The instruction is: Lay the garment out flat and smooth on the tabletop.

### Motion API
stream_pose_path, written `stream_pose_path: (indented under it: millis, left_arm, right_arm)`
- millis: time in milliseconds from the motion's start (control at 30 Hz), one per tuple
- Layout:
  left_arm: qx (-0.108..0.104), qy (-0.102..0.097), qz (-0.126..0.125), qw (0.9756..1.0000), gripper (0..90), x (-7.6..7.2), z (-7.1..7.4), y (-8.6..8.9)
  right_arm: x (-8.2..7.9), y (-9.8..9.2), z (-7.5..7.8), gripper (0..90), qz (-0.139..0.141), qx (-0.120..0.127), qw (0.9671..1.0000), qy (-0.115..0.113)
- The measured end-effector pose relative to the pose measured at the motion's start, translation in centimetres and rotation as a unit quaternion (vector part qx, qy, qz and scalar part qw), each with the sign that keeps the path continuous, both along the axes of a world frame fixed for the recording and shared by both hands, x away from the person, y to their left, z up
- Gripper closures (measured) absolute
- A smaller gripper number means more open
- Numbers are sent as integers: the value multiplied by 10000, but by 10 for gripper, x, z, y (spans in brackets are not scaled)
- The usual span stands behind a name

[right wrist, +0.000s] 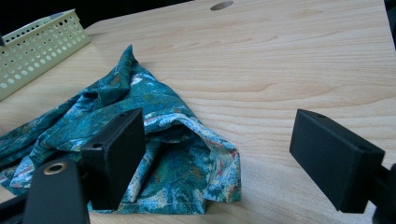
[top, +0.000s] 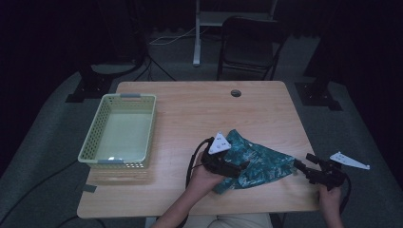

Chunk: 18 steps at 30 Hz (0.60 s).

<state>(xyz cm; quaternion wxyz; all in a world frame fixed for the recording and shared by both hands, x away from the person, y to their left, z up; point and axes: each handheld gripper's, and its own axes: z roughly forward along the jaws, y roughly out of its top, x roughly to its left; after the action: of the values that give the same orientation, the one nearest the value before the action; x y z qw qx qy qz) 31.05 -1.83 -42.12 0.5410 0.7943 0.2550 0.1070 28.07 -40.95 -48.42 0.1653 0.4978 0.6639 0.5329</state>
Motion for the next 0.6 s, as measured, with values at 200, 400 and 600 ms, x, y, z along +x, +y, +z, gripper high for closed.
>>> stream_pose_path:
  millis: [200, 400, 600]
  left_arm:
    - [326, 118, -199, 9992, 182, 6, -15, -19]
    - [920, 271, -415, 9945, 301, 9, -30, -34]
    - [1549, 392, -397, 9864, 500, 14, -49, -40]
  right_arm:
    - [1, 0, 0, 174, 21, 14, 10000, 23]
    - [1, 0, 0, 174, 29, 28, 10000, 35]
    - [1, 0, -1, 174, 40, 36, 10000, 46]
